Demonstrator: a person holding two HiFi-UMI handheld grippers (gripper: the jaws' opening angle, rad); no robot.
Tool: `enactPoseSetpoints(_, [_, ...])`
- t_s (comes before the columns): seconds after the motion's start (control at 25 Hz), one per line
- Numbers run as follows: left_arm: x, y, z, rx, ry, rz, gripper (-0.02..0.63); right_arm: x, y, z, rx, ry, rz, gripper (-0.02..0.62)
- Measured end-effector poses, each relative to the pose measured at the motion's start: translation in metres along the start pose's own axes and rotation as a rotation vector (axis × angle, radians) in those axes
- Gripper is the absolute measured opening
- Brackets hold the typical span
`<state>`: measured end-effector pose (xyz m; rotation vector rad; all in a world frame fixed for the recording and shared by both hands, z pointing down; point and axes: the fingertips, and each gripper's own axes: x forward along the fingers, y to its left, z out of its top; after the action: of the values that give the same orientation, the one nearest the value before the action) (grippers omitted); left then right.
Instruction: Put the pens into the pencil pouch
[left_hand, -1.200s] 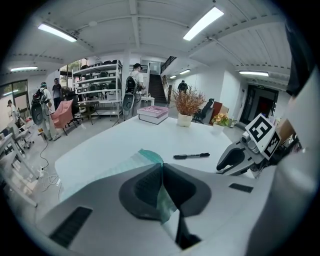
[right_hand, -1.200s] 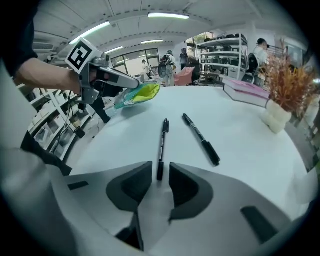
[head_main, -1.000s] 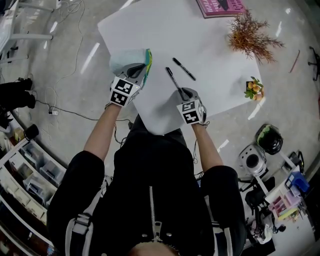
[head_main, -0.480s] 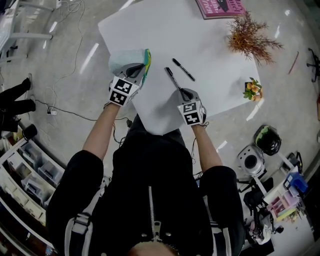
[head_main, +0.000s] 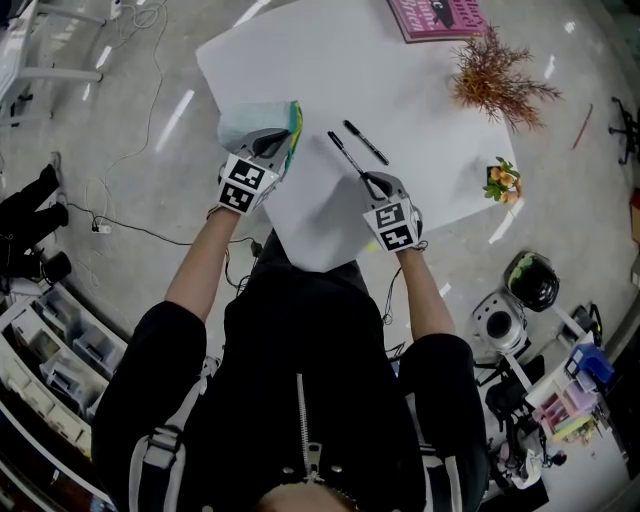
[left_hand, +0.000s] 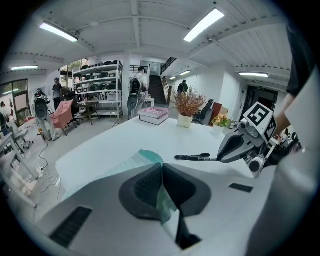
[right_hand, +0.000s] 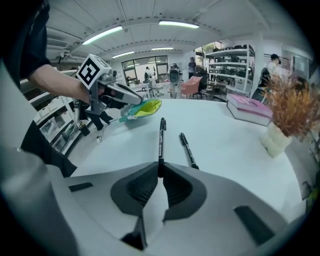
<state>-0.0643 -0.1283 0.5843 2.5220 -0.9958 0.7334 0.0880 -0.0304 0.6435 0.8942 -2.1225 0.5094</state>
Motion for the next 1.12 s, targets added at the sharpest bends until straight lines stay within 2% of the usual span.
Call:
enactPoseSetpoints(0.2, [-0.001, -0.003, 0.001, 0.004, -0.003, -0.018, 0.031, 0.003, 0.0, 0.02, -0.091, -0.003, 0.058, 0.041])
enactPoseSetpoints(0.68, [-0.005, -0.009, 0.001, 0.038, -0.002, -0.074, 0.031, 0.02, 0.014, 0.056, -0.212, 0.014, 0.163, 0.041])
enactPoseSetpoints(1.12, [-0.005, -0.017, 0.002, 0.048, 0.006, -0.135, 0.031, 0.043, 0.023, 0.095, -0.294, 0.014, 0.216, 0.043])
